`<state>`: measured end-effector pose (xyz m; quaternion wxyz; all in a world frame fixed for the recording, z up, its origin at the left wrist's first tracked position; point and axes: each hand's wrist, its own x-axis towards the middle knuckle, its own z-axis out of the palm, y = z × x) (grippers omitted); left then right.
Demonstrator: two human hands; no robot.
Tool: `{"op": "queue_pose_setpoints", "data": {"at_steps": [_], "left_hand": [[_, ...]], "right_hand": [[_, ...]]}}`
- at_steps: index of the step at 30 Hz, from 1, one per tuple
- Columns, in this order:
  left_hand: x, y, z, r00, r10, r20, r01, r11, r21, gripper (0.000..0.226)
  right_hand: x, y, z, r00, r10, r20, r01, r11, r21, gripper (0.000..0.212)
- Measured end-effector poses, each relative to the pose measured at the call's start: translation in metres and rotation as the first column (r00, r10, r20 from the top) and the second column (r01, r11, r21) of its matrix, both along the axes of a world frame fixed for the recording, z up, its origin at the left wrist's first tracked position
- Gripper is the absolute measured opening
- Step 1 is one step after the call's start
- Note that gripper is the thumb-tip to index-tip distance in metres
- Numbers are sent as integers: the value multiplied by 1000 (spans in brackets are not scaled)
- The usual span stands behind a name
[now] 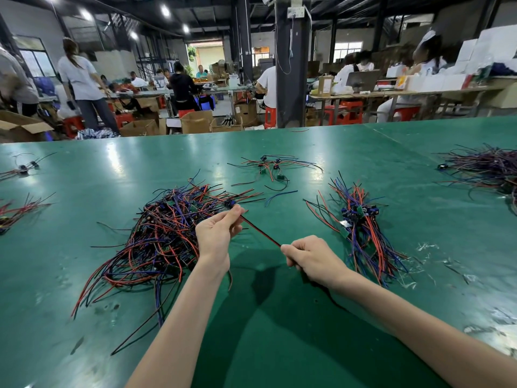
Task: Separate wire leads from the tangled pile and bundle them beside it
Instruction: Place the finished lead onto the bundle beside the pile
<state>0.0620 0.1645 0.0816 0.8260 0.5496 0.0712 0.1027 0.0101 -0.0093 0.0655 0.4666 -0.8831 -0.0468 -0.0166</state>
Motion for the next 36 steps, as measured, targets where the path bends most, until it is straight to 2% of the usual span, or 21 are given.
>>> {"op": "queue_pose_setpoints", "data": {"at_steps": [3,5,8,12,15,18,25,27,28,30,32,34,36], "left_hand": [[-1,-1,3,1000,-7,8,7,1000,-27,7],[0,3,5,1000,15,-1,-15,998,-62,7],[2,8,4,999,47,-15,-48,996,-75,9],[3,3,0,999,36,-16,-36,999,-34,9],[1,-5,-4,1000,-4,-10,5,999,31,7],[0,-8,-7,1000,-22,-10,23,998,63,6],[-5,-18,-10,998,-58,4,57,989,138,13],[-3,-16,-10,1000,-25,-14,26,994,109,12],[-1,-13,-9,1000,-4,-29,7,997,71,9],[1,-7,-6,999,20,-49,-21,1000,-19,9],[1,-4,-2,998,27,-51,-31,996,-83,12],[-1,-3,2,999,20,-45,-25,992,-120,11],[-3,-4,5,999,4,-38,-9,989,-146,9]], "right_hand": [[-2,0,2,1000,3,-9,-3,1000,19,44],[-7,2,4,996,80,28,-80,996,23,40],[-17,8,5,968,207,141,-208,978,-6,29],[-26,18,8,887,273,372,-271,961,-59,21],[-31,23,12,800,256,543,-266,962,-62,18],[-34,25,11,775,234,587,-246,967,-60,17],[-36,28,8,664,265,699,-173,964,-201,13],[-36,27,7,702,260,663,-203,966,-163,16],[-36,25,7,753,228,617,-215,972,-97,19],[-32,23,7,879,133,457,-194,977,89,27],[-26,19,4,957,48,285,-121,962,245,36],[-19,15,1,989,-11,144,-35,948,316,42],[-13,11,-2,998,-49,34,37,954,298,44]]}}
